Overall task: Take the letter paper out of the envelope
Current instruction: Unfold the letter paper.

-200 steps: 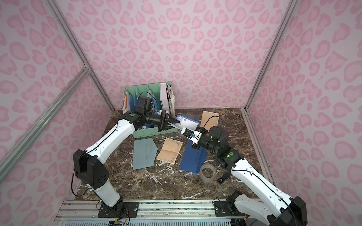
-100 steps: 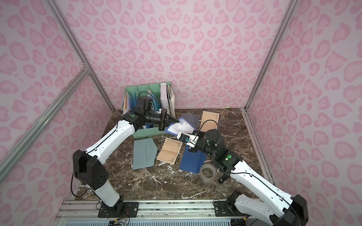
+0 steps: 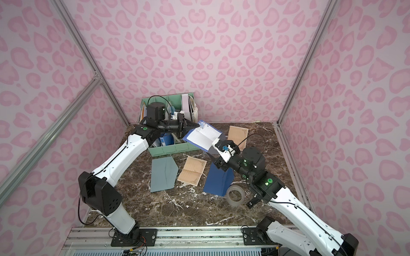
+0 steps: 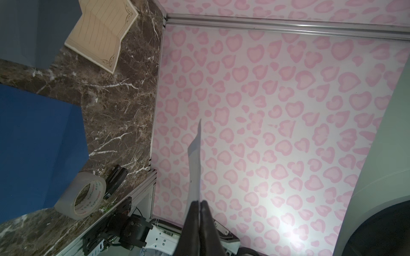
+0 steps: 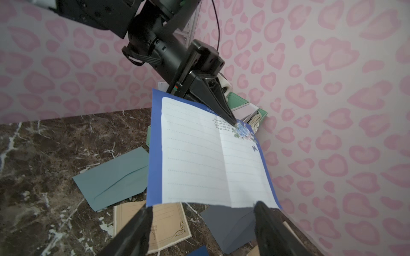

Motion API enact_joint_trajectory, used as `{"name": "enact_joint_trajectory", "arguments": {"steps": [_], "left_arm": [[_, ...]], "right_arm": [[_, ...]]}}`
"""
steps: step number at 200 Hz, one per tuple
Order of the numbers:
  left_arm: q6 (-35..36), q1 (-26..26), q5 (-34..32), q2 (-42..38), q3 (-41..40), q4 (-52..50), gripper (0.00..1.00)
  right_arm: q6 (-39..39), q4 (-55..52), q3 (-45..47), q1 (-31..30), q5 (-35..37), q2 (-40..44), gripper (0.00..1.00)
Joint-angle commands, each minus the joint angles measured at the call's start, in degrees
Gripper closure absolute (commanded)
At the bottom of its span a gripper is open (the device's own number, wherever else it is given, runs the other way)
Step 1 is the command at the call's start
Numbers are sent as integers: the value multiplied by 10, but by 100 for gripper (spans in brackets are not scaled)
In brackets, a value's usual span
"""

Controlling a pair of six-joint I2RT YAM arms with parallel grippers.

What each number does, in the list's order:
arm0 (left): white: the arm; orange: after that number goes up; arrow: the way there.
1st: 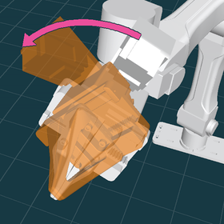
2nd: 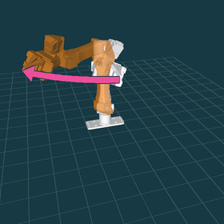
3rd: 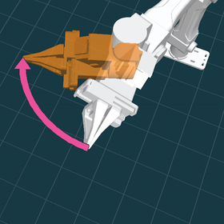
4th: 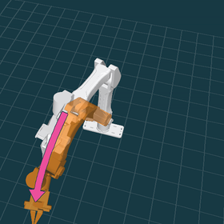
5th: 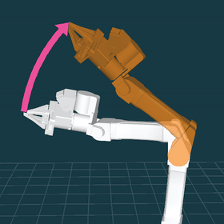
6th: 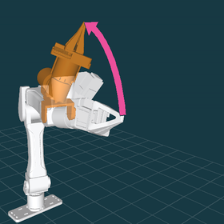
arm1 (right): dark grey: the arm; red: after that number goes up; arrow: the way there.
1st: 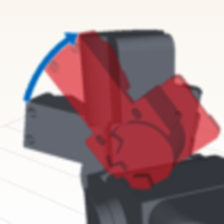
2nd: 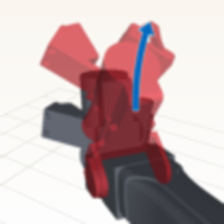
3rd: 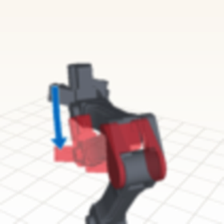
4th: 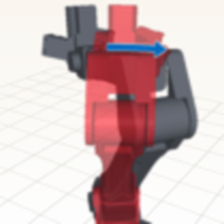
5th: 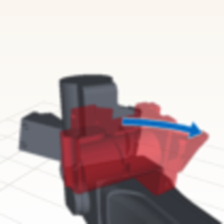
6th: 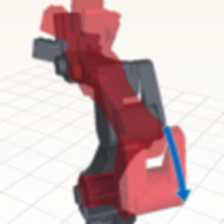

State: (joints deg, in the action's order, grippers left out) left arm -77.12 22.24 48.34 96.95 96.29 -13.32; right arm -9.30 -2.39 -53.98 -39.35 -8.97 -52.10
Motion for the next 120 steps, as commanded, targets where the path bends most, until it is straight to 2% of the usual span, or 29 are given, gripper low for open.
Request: {"name": "enact_joint_trajectory", "arguments": {"steps": [1,27,40,68,85,102,120], "left_arm": [[74,-3,-61,-16,-4,39,100],[68,-3,-93,-20,-16,104,100],[60,-2,-100,-19,-18,142,100],[39,2,-106,-12,-11,207,100],[11,6,-92,3,-2,243,100],[-9,11,-84,11,1,261,100],[-23,17,-83,14,-2,272,100]], "right_arm": [[206,-4,-7,58,-120,24,19],[390,56,-8,154,-239,21,17],[464,63,-18,180,-257,2,17],[631,152,-27,213,-360,-76,22],[679,180,-48,214,-383,-123,24],[679,190,-68,217,-378,-154,24],[710,246,-85,228,-407,-194,26]]}}
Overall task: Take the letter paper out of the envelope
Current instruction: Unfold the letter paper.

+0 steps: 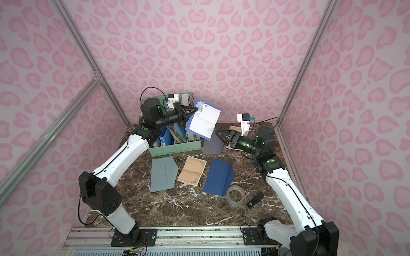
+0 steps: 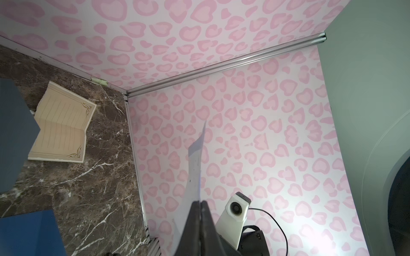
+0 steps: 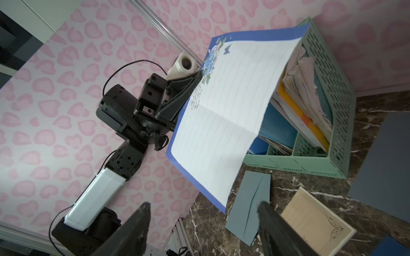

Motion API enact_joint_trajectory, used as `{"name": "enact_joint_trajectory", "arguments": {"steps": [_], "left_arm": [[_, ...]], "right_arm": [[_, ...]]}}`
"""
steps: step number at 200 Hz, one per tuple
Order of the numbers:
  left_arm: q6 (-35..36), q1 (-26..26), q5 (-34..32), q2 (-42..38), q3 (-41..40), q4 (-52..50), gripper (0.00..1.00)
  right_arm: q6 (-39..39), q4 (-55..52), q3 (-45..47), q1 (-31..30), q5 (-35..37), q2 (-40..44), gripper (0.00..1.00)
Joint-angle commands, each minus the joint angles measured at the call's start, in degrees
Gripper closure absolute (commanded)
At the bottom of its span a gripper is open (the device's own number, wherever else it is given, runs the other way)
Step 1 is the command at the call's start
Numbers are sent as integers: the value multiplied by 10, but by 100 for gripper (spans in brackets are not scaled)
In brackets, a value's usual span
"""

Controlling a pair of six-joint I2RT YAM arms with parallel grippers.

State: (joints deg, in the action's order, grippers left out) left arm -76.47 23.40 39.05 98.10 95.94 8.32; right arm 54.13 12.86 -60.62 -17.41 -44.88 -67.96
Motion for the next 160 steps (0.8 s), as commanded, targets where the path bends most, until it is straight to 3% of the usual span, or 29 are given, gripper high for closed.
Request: {"name": "enact_joint_trajectory", "arguments": {"steps": [1,30,60,94,160], "left_arm": [[-31,5,10,3,1,57,100],[-53,10,15,6,-4,79,100],[-77,12,14,5,-8,101,100],[-85,17,16,8,-15,105,100],[-97,30,10,21,-13,120,100]], "right_arm": [[78,96,-20,9,-50,-38,26],[161,217,-24,16,-85,-92,28],[178,242,-39,19,-119,-130,33],[224,323,-30,19,-112,-139,38],[251,359,-38,23,-108,-161,72]]}}
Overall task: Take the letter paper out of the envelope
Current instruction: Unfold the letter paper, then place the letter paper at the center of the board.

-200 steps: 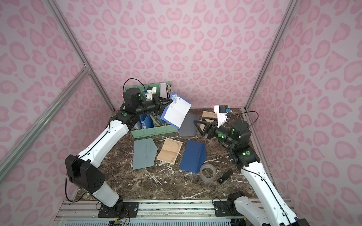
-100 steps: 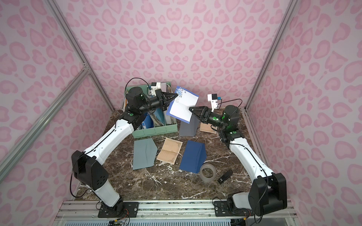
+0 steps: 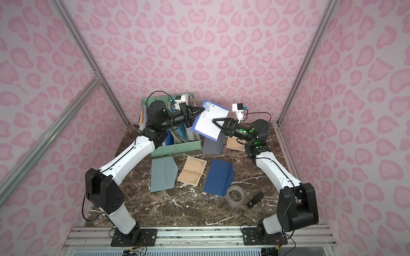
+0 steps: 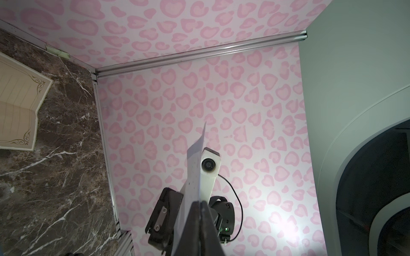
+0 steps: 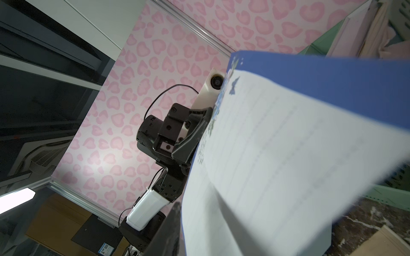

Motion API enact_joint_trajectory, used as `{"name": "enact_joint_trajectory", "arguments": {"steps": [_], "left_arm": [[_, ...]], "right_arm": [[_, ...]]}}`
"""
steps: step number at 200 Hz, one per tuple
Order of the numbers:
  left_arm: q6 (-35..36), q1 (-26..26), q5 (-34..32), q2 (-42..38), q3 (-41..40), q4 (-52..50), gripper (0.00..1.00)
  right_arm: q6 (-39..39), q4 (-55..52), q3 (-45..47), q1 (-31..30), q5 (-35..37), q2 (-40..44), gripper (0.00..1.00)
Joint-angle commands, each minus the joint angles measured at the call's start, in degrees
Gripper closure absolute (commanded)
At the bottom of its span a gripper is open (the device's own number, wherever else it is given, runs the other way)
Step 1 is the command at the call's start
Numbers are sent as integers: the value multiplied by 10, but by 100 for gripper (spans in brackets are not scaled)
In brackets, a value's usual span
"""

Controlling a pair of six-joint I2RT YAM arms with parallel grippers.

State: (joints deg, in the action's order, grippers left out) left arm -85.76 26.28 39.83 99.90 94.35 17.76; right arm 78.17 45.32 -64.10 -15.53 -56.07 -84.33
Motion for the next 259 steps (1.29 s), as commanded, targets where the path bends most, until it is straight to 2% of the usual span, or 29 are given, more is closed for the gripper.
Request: {"name": "enact_joint_trajectory", "arguments": {"steps": [1,27,45,68,77,94,106,115,151,178,198,225,259], "left_arm": [[-4,1,2,3,3,26,100],[-3,3,1,-2,-5,29,100],[-3,3,-1,-6,-16,30,100],[0,4,1,-10,-20,22,99],[4,4,1,-10,-18,14,84],[17,3,3,-13,-14,-13,36],[38,2,-4,-19,-12,-51,20],[56,0,-9,-25,-12,-82,13],[147,-12,-19,-45,-3,-225,11],[240,-18,-42,-64,5,-350,11],[283,-19,-54,-82,-11,-399,12],[292,-19,-55,-109,-64,-403,13],[309,-19,-45,-124,-93,-415,13]], "right_arm": [[11,35,-3,4,5,3,72],[13,35,-1,9,8,5,82],[14,32,1,11,10,5,100],[-3,8,6,12,9,14,100],[-20,-15,7,15,6,20,100],[-63,-75,10,26,3,38,100],[-115,-148,4,37,-5,50,100],[-162,-212,-1,47,-8,62,100],[-317,-428,-1,92,-22,99,100],[-410,-560,47,132,34,137,100],[-441,-622,88,158,83,155,100],[-473,-697,137,200,154,172,100],[-478,-699,189,232,187,189,100]]}}
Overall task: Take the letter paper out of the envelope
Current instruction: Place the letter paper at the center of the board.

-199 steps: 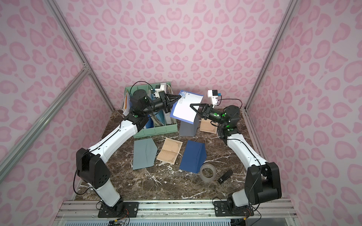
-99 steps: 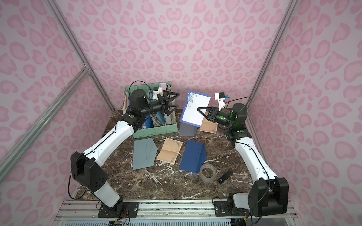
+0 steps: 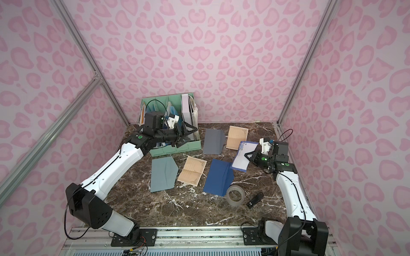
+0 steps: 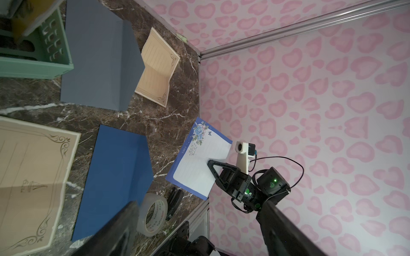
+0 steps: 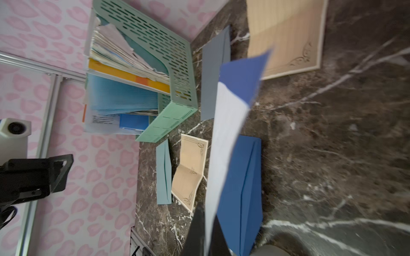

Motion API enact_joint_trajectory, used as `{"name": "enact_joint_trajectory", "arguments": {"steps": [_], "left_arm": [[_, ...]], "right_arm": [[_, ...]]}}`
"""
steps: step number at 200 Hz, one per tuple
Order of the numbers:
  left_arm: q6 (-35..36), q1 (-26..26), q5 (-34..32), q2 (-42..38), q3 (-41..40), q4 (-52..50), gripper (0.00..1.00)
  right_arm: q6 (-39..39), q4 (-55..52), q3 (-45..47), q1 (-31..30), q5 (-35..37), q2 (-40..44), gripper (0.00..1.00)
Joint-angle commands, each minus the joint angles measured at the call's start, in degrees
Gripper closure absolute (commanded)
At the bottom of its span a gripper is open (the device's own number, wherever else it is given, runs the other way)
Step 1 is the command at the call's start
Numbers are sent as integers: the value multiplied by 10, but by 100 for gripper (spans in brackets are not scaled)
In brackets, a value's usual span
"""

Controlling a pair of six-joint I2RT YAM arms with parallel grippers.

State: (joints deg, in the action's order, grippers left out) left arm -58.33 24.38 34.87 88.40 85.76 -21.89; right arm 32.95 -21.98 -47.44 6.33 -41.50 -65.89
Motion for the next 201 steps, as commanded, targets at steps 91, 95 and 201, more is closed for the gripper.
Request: {"name": "enact_joint_trajectory", "arguments": {"steps": [91,95,201], "left_arm": [[130,0,-55,-69,-21,-188,15],[130,0,-55,-71,-21,-189,15],[151,0,-54,-91,-28,-241,16]], "right_arm": [[-162,-78,7,57,64,-118,100],[-164,-77,4,57,62,-121,100],[-239,-121,-76,87,41,-274,86]]}}
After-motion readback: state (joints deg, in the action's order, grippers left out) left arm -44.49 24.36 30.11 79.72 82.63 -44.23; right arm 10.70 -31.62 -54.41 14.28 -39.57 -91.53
